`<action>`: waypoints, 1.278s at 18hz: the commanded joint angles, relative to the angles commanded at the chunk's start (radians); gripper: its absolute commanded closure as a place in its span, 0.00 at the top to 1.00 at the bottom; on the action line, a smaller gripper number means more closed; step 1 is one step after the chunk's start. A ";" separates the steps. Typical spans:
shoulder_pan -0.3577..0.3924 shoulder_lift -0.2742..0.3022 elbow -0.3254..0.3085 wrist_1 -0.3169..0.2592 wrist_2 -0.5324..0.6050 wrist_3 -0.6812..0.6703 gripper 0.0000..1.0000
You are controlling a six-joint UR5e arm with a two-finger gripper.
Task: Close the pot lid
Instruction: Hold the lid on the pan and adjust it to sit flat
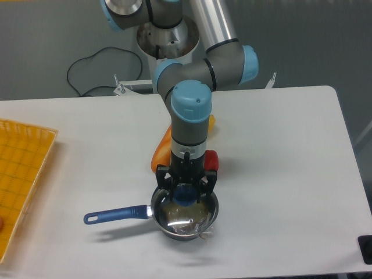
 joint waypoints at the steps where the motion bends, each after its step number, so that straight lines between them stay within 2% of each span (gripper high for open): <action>1: 0.000 -0.003 -0.003 0.015 0.000 0.000 0.30; 23: 0.009 0.002 -0.034 0.025 -0.002 0.037 0.29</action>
